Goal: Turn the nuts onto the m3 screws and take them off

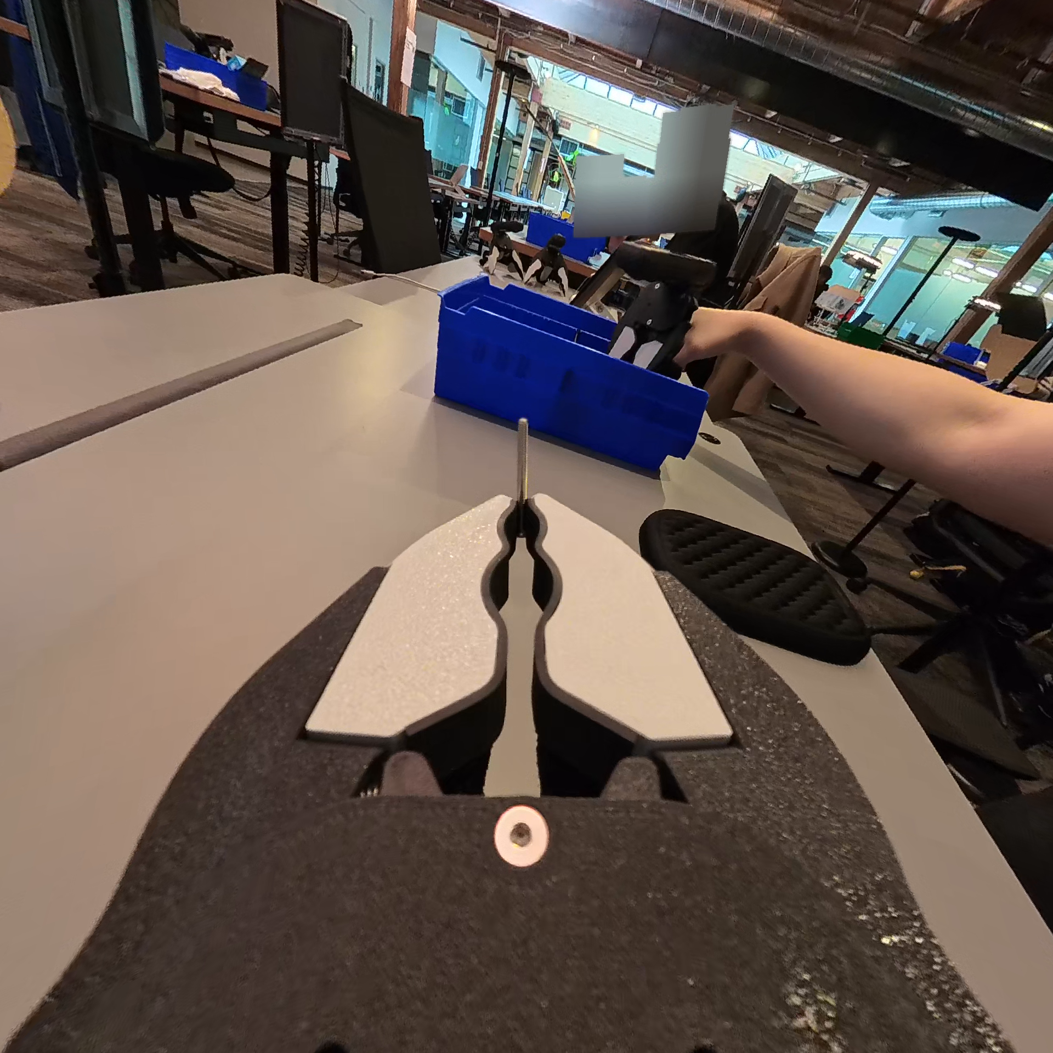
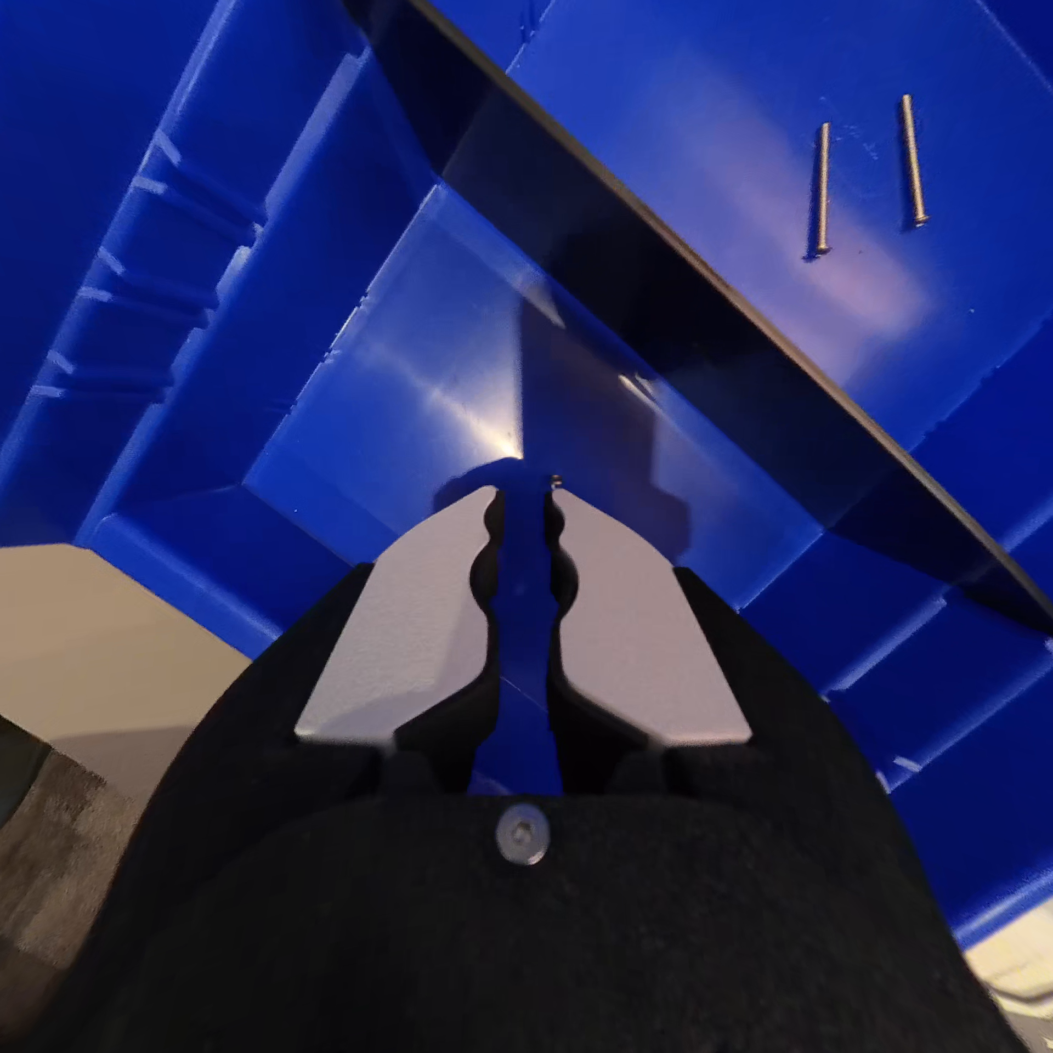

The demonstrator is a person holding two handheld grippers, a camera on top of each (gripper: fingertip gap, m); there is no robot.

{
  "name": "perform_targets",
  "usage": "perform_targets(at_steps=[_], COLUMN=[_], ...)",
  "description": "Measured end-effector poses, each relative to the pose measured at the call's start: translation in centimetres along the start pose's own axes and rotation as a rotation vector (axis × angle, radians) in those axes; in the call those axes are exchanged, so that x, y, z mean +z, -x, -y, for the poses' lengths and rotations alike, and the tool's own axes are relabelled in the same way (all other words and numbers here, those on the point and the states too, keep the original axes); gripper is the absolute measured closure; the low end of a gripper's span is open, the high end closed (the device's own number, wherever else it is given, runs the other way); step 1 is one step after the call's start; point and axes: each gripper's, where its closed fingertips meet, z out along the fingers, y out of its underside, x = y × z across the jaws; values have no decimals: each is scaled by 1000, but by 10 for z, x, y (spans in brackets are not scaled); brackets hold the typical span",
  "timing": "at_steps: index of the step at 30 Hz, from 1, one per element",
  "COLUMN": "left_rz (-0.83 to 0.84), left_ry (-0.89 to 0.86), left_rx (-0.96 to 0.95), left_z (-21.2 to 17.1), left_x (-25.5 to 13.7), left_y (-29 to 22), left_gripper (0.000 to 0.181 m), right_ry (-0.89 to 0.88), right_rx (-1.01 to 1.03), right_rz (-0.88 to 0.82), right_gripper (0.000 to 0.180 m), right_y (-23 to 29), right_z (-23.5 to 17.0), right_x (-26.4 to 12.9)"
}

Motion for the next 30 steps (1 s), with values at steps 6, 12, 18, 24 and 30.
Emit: perform_targets(at_steps=[6,12,18,24,30], left_rz=[0,5,17,15,18], left_ry=[-14,2,-5,-37,-56], left_rx=[0,6,31,54,50], left_z=[2,-1,0,6,10], left_x=[-1,3,3,1,-2], left_y=[-1,1,0,-3,-3], left_gripper=[179,179,179,179,179], right_ry=[-189,-769,-1096,-1219,-1182], right_rx=[-4,-206,-398,-444,-310], right_rz=[-99,-278,-80,257,599], right_gripper=[170,169,162,162,164], right_y=[-3,47,159,251,290], right_z=[38,156,245,319,358], right_x=[-52,-178,-187,-109,-30])
